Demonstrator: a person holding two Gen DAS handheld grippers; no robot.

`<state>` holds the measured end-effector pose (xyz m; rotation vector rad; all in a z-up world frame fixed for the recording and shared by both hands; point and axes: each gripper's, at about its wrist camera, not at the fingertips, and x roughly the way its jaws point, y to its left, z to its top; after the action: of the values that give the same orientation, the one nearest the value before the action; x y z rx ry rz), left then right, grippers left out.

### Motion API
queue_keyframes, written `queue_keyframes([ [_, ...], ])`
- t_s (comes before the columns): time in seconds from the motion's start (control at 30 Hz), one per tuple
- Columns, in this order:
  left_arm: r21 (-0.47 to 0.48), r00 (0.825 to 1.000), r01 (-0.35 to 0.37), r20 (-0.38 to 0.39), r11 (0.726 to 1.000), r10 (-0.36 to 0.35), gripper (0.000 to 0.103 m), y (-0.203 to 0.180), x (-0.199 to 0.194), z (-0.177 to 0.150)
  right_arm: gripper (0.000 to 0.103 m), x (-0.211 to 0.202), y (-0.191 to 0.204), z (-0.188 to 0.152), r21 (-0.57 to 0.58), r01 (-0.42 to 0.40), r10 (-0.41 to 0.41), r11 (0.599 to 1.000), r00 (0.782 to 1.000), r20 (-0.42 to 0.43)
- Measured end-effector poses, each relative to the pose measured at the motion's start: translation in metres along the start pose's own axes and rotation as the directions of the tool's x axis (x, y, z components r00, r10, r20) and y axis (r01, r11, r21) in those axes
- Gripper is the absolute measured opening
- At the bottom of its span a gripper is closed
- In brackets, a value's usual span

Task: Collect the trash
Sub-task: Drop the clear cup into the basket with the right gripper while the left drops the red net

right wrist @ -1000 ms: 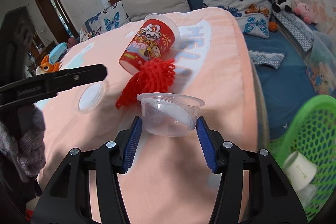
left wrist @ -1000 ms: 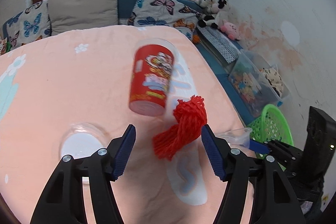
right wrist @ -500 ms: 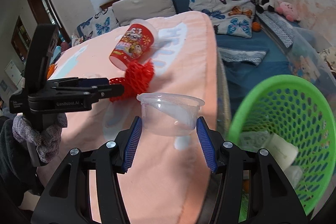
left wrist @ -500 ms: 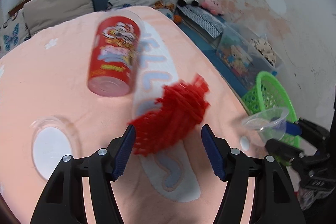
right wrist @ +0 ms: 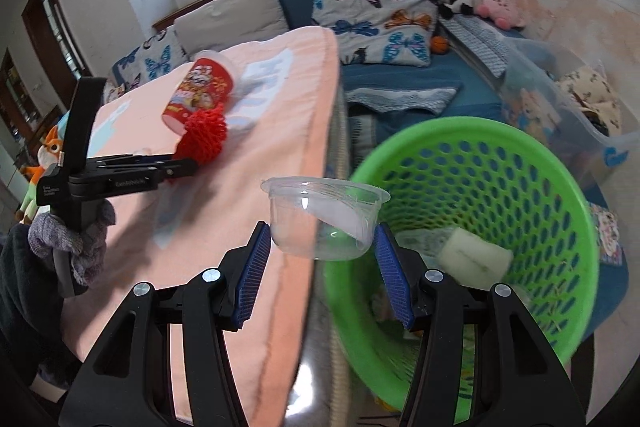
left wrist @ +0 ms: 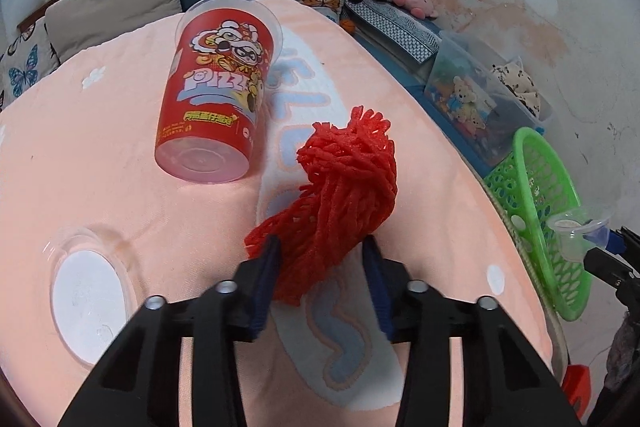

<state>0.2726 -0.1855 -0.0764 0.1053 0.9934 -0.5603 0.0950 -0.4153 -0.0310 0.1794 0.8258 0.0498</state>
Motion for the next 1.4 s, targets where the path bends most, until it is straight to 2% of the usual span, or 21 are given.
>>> queue_keyframes([
  [0.03,-0.003,1.0,0.005,0.001,1.0,-0.005,0.026,0.001,-0.001,0.0,0.054,-0.002,-0.004,-0.002,0.008,0.007,-0.007,1.0,1.0,0.0],
  [0.13,-0.01,1.0,0.003,0.009,1.0,-0.003,0.015,0.001,-0.006,0.0,0.054,-0.01,-0.012,-0.007,0.026,0.03,-0.03,0.999,1.0,0.005],
  [0.23,-0.024,1.0,0.01,0.018,1.0,-0.01,0.011,-0.002,-0.013,0.0,0.054,-0.018,-0.022,-0.013,0.045,0.048,-0.048,0.998,0.999,0.011],
  [0.47,0.016,0.997,0.045,0.061,0.999,-0.046,0.01,-0.026,-0.044,-0.001,0.055,-0.033,-0.041,-0.023,0.072,0.101,-0.102,0.992,0.995,0.014],
  [0.83,0.115,0.982,0.146,0.104,0.983,-0.158,0.01,-0.085,-0.085,0.0,0.055,-0.047,-0.07,-0.043,0.133,0.143,-0.146,0.981,0.989,0.013],
  [1.2,0.216,0.973,0.198,0.072,0.956,-0.218,0.01,-0.149,-0.082,0.001,0.058,-0.055,-0.09,-0.054,0.187,0.143,-0.15,0.972,0.988,0.023],
  [1.4,0.257,0.971,0.223,0.024,0.94,-0.237,0.01,-0.182,-0.067,0.0,0.058,-0.067,-0.096,-0.059,0.194,0.143,-0.153,0.971,0.987,0.038],
])
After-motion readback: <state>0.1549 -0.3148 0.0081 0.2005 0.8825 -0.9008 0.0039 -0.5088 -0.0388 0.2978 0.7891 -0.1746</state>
